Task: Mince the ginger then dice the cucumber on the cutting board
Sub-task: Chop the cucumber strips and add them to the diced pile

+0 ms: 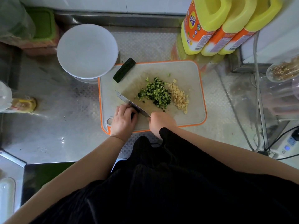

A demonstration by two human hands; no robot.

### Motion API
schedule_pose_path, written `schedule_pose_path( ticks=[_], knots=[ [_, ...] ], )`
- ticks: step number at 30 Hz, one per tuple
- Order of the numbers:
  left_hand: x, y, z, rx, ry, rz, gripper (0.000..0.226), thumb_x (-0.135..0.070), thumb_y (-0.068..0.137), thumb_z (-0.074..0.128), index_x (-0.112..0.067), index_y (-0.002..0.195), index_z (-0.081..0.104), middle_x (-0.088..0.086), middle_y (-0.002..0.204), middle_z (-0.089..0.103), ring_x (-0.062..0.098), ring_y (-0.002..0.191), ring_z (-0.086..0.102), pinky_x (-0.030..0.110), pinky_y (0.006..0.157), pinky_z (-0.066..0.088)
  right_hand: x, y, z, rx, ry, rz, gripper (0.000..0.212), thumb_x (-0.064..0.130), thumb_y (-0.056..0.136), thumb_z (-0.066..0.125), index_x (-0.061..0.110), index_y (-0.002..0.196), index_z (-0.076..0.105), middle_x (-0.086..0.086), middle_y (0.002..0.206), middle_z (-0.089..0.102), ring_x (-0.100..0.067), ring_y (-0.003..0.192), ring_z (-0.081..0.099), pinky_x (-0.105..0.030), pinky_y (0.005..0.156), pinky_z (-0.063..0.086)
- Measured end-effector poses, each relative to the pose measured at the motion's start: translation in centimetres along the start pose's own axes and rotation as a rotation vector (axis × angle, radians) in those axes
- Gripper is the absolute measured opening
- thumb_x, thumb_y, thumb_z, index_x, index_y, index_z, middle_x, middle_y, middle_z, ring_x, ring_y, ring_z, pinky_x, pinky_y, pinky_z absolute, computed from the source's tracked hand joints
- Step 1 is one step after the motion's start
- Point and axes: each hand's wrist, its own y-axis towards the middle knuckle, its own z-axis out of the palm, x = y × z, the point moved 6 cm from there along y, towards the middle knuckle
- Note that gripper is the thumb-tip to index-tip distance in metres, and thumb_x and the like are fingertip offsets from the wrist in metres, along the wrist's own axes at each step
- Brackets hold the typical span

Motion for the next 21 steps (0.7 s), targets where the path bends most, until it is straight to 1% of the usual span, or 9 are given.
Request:
schedule_pose_path(
  ticks=[3,5,6,8,10,12,17,19,21],
  knots=[
    [0.1,-0.1,0.0,-0.016,0.022,0.03,0.015,-0.016,0.09,0.059,-0.003,0.087,0.065,0.014,0.098,0.058,0.028,0.097,0.05,0.035,0.083,0.045,-0.9,0.4,-0.4,-0.016,0.099,0.048,0.029,0.034,0.1,0.044,0.008,0.098,0.056,-0.008,0.082,0.054,-0.029,0.078,0.055,-0.032,0.064,0.039],
    [0.1,-0.2,0.0,-0.01,0.036,0.032,0.015,-0.018,0.09,0.059,-0.004,0.088,0.065,0.015,0.098,0.057,0.03,0.096,0.051,0.038,0.083,0.046,-1.6,0.8,-0.6,-0.014,0.193,0.087,0.034,0.036,0.098,0.046,0.005,0.099,0.059,-0.009,0.083,0.056,-0.031,0.083,0.058,-0.031,0.065,0.039],
    [0.1,-0.3,-0.1,-0.004,0.044,0.034,0.016,-0.019,0.09,0.06,-0.004,0.089,0.066,0.015,0.099,0.057,0.03,0.097,0.051,0.037,0.083,0.046,-1.8,0.8,-0.7,-0.012,0.213,0.098,0.034,0.037,0.098,0.045,0.005,0.097,0.059,-0.007,0.08,0.055,-0.03,0.083,0.058,-0.031,0.065,0.039],
    [-0.1,-0.5,-0.6,0.003,0.061,0.032,0.019,-0.023,0.09,0.059,-0.005,0.09,0.067,0.014,0.1,0.057,0.028,0.1,0.051,0.034,0.079,0.046,-2.0,0.5,-1.0,-0.02,0.188,0.1,0.034,0.039,0.1,0.041,0.009,0.088,0.053,-0.002,0.071,0.047,-0.029,0.08,0.056,-0.031,0.065,0.038],
    [-0.2,-0.7,-1.1,0.006,0.065,0.018,0.022,-0.026,0.089,0.057,-0.006,0.088,0.067,0.012,0.1,0.057,0.025,0.1,0.05,0.033,0.071,0.047,-1.7,-0.1,-1.3,-0.047,0.113,0.066,0.033,0.04,0.101,0.039,0.012,0.085,0.046,0.0,0.067,0.041,-0.025,0.074,0.051,-0.031,0.063,0.038],
    [-0.3,-0.6,-1.2,0.023,0.049,0.008,0.024,-0.027,0.09,0.055,-0.005,0.087,0.067,0.011,0.099,0.058,0.023,0.098,0.05,0.033,0.068,0.048,-1.1,-0.8,-1.6,-0.07,0.037,0.019,0.032,0.039,0.101,0.037,0.013,0.087,0.047,-0.001,0.068,0.042,-0.025,0.072,0.05,-0.031,0.062,0.039],
    [0.1,-0.1,-0.9,0.05,0.05,-0.008,0.027,-0.027,0.089,0.054,-0.004,0.086,0.067,0.01,0.098,0.059,0.022,0.094,0.049,0.035,0.059,0.05,0.2,-1.7,-1.1,-0.02,-0.005,-0.042,0.028,0.036,0.103,0.033,0.014,0.093,0.047,-0.003,0.076,0.046,-0.025,0.074,0.048,-0.032,0.065,0.039],
    [0.2,-0.1,-0.8,0.051,0.043,-0.016,0.026,-0.027,0.089,0.055,-0.004,0.086,0.067,0.01,0.099,0.059,0.022,0.094,0.049,0.035,0.06,0.05,0.4,-1.7,-1.1,-0.025,-0.011,-0.048,0.029,0.034,0.103,0.034,0.011,0.1,0.051,-0.004,0.079,0.048,-0.026,0.075,0.049,-0.033,0.066,0.039],
    [0.4,-0.2,-0.7,0.047,0.037,-0.026,0.019,-0.022,0.088,0.061,-0.004,0.086,0.068,0.01,0.099,0.06,0.022,0.094,0.049,0.036,0.062,0.049,0.5,-1.5,-1.0,-0.019,-0.022,-0.04,0.026,0.029,0.102,0.036,0.01,0.104,0.053,-0.006,0.084,0.053,-0.026,0.077,0.05,-0.033,0.066,0.04]
  ],
)
